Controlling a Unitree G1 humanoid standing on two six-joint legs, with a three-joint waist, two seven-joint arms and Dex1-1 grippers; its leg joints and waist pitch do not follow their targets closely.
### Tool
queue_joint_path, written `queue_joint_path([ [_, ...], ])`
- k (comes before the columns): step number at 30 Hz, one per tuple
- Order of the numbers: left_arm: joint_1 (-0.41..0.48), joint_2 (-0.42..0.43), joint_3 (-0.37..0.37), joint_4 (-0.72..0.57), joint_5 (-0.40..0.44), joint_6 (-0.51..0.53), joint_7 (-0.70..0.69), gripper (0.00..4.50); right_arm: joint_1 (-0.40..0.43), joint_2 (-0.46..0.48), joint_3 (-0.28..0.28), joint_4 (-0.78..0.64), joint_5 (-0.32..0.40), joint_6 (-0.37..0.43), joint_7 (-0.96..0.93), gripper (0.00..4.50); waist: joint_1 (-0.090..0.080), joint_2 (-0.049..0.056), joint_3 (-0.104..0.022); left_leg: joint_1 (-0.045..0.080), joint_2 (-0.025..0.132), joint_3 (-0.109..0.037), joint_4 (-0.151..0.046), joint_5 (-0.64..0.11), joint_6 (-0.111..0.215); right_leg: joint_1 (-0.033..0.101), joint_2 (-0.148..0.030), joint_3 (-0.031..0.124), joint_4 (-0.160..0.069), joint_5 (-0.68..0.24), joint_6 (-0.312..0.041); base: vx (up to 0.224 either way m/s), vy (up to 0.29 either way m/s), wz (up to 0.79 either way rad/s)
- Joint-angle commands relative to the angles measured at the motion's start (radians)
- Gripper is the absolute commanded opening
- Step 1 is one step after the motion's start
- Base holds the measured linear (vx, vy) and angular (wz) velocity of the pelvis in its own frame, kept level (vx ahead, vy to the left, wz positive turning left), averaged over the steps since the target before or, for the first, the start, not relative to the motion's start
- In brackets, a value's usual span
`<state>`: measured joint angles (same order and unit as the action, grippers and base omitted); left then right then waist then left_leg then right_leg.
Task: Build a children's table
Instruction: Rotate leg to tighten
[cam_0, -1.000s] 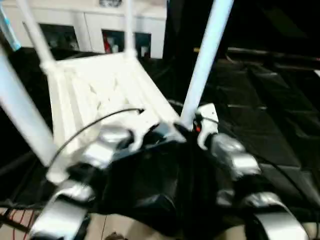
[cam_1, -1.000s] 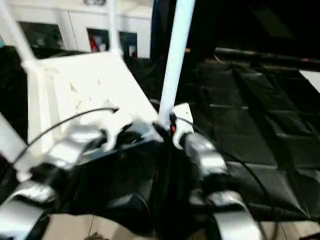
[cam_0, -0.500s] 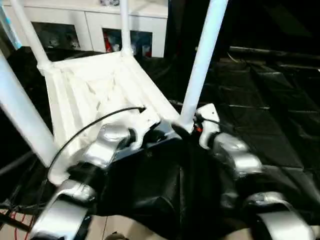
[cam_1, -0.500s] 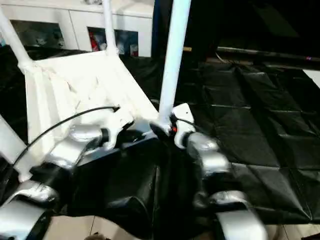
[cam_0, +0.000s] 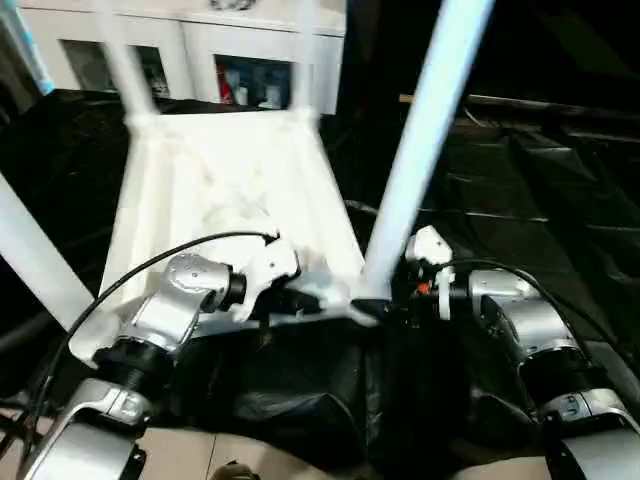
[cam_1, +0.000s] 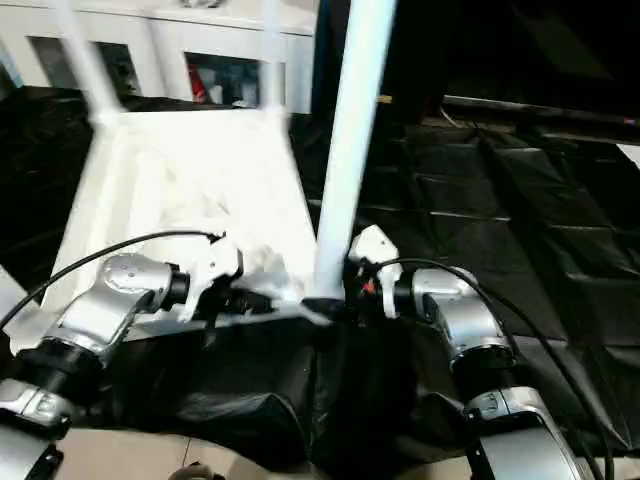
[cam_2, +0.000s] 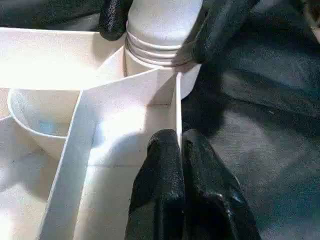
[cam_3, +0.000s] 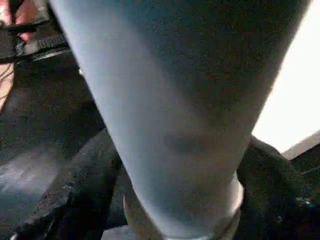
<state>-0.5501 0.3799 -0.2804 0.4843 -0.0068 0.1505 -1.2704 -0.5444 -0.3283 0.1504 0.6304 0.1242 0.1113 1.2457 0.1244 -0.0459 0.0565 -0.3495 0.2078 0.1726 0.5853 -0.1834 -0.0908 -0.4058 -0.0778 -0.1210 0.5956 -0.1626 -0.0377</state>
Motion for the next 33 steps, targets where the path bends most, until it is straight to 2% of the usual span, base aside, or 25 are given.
queue_joint_path([
  [1, -0.007, -0.016, -0.006, -0.052, -0.044, -0.018, -0.03, 0.0, 0.01, -0.007, 0.021, -0.035, 0.01, 0.012, 0.03, 3.11, -0.004, -0.005, -0.067, 0.002, 0.035, -0.002, -0.066, -0.174, 0.056, 0.058, -0.081, 0.064, -0.07, -0.319, -0.15, 0.0, 0.0, 0.0],
  [3, -0.003, -0.012, -0.006, -0.057, -0.047, -0.017, -0.036, 0.0, 0.018, -0.011, 0.025, -0.047, 0.014, 0.023, 0.043, 3.07, -0.002, -0.005, -0.066, 0.002, 0.036, -0.002, -0.066, -0.172, 0.055, 0.058, -0.082, 0.065, -0.071, -0.327, -0.143, 0.0, 0.0, 0.0],
  [4, -0.001, -0.011, -0.006, -0.06, -0.048, -0.015, -0.038, 0.0, 0.025, -0.013, 0.029, -0.058, 0.017, 0.031, 0.052, 2.76, -0.001, -0.006, -0.066, 0.003, 0.035, -0.002, -0.066, -0.171, 0.056, 0.058, -0.081, 0.065, -0.072, -0.329, -0.139, 0.0, 0.0, 0.0],
  [8, 0.001, -0.017, -0.003, -0.058, -0.039, -0.014, -0.012, 0.0, 0.044, -0.009, 0.039, -0.082, 0.027, 0.054, 0.06, 2.66, 0.002, -0.007, -0.067, 0.002, 0.034, -0.002, -0.066, -0.161, 0.059, 0.057, -0.081, 0.064, -0.072, -0.329, -0.133, 0.0, 0.0, 0.0],
  [11, -0.028, -0.056, 0.016, -0.014, -0.019, -0.008, 0.085, 0.0, 0.053, 0.036, 0.023, -0.061, 0.017, 0.043, -0.026, 2.64, 0.003, -0.008, -0.066, 0.003, 0.034, -0.002, -0.066, -0.167, 0.056, 0.054, -0.082, 0.065, -0.074, -0.348, -0.129, 0.0, 0.0, 0.0],
  [15, -0.067, -0.101, 0.036, 0.043, 0.004, 0.011, 0.188, 0.0, 0.035, 0.111, -0.024, -0.001, 0.0, 0.043, -0.213, 2.64, -0.003, -0.012, -0.061, 0.007, 0.025, -0.004, -0.067, -0.201, 0.028, 0.051, -0.086, 0.058, -0.095, -0.488, -0.076, 0.0, 0.0, 0.0],
  [17, -0.099, -0.137, 0.051, 0.083, 0.011, 0.012, 0.254, 0.0, 0.011, 0.16, -0.054, 0.051, -0.005, 0.05, -0.335, 2.64, -0.012, -0.01, -0.063, 0.005, 0.025, -0.005, -0.067, -0.194, 0.027, 0.05, -0.084, 0.059, -0.097, -0.492, -0.066, 0.0, 0.0, 0.0],
  [19, -0.107, -0.147, 0.053, 0.092, 0.012, 0.013, 0.268, 0.0, 0.005, 0.172, -0.062, 0.065, -0.006, 0.056, -0.369, 2.64, -0.015, -0.009, -0.065, 0.006, 0.026, -0.008, -0.066, -0.196, 0.023, 0.052, -0.086, 0.057, -0.095, -0.486, -0.069, 0.0, 0.0, 0.0],
  [20, -0.13, -0.173, 0.058, 0.12, 0.021, 0.022, 0.318, 0.0, -0.011, 0.209, -0.082, 0.096, -0.002, 0.062, -0.45, 2.64, -0.017, -0.01, -0.066, 0.003, 0.026, -0.007, -0.067, -0.185, 0.027, 0.053, -0.084, 0.058, -0.092, -0.466, -0.071, 0.0, 0.0, 0.0],
  [21, -0.159, -0.211, 0.062, 0.156, 0.037, 0.037, 0.394, 0.0, -0.03, 0.261, -0.1, 0.13, -0.005, 0.061, -0.561, 2.63, -0.018, 0.002, -0.066, 0.007, 0.026, -0.008, -0.067, -0.185, 0.021, 0.049, -0.084, 0.059, -0.09, -0.45, -0.08, 0.0, 0.0, 0.0],
  [22, -0.159, -0.211, 0.062, 0.156, 0.037, 0.037, 0.394, 0.0, -0.03, 0.261, -0.1, 0.13, -0.005, 0.061, -0.561, 2.63, -0.021, -0.004, -0.069, 0.005, 0.027, -0.009, -0.068, -0.177, 0.013, 0.052, -0.084, 0.059, -0.088, -0.427, -0.086, 0.0, 0.0, 0.0],
  [23, -0.172, -0.229, 0.065, 0.172, 0.043, 0.043, 0.431, 0.0, -0.037, 0.284, -0.106, 0.143, -0.013, 0.058, -0.613, 2.63, -0.019, -0.005, -0.071, 0.004, 0.028, -0.009, -0.068, -0.171, 0.013, 0.056, -0.085, 0.059, -0.085, -0.409, -0.09, 0.0, 0.0, 0.0],
  [25, -0.189, -0.259, 0.074, 0.195, 0.047, 0.047, 0.479, 0.0, -0.049, 0.327, -0.118, 0.165, -0.029, 0.042, -0.7, 2.63, -0.021, -0.003, -0.07, 0.001, 0.028, -0.007, -0.068, -0.161, 0.021, 0.055, -0.083, 0.062, -0.079, -0.362, -0.106, 0.0, 0.0, 0.0],
  [26, -0.194, -0.269, 0.078, 0.201, 0.046, 0.049, 0.496, 0.0, -0.052, 0.348, -0.119, 0.168, -0.034, 0.032, -0.724, 2.63, -0.019, 0.0, -0.072, 0.004, 0.029, -0.007, -0.068, -0.15, 0.02, 0.055, -0.085, 0.064, -0.076, -0.33, -0.117, 0.0, 0.0, 0.0],
  [28, -0.195, -0.277, 0.073, 0.199, 0.044, 0.046, 0.49, 0.0, -0.049, 0.369, -0.103, 0.159, -0.044, 0.003, -0.716, 2.63, -0.018, -0.002, -0.073, 0.002, 0.029, -0.005, -0.068, -0.139, 0.028, 0.057, -0.083, 0.065, -0.069, -0.271, -0.135, 0.0, 0.0, 0.0],
  [30, -0.19, -0.275, 0.07, 0.194, 0.04, 0.041, 0.473, 0.0, -0.048, 0.369, -0.103, 0.157, -0.04, -0.002, -0.704, 2.63, -0.017, -0.002, -0.072, 0.001, 0.028, -0.003, -0.068, -0.141, 0.038, 0.06, -0.083, 0.066, -0.069, -0.267, -0.138, 0.0, 0.0, 0.0],
  [31, -0.187, -0.273, 0.069, 0.191, 0.038, 0.038, 0.462, 0.0, -0.048, 0.37, -0.105, 0.157, -0.038, -0.005, -0.697, 3.19, -0.016, -0.002, -0.071, 0.001, 0.028, -0.003, -0.068, -0.143, 0.039, 0.06, -0.083, 0.065, -0.071, -0.273, -0.137, 0.0, 0.0, 0.0],
  [33, -0.176, -0.261, 0.063, 0.179, 0.038, 0.025, 0.429, 0.0, -0.049, 0.356, -0.115, 0.149, -0.021, 0.004, -0.658, 3.35, -0.016, -0.002, -0.07, 0.002, 0.028, -0.003, -0.069, -0.15, 0.04, 0.06, -0.084, 0.065, -0.073, -0.295, -0.131, 0.0, 0.0, 0.0],
])
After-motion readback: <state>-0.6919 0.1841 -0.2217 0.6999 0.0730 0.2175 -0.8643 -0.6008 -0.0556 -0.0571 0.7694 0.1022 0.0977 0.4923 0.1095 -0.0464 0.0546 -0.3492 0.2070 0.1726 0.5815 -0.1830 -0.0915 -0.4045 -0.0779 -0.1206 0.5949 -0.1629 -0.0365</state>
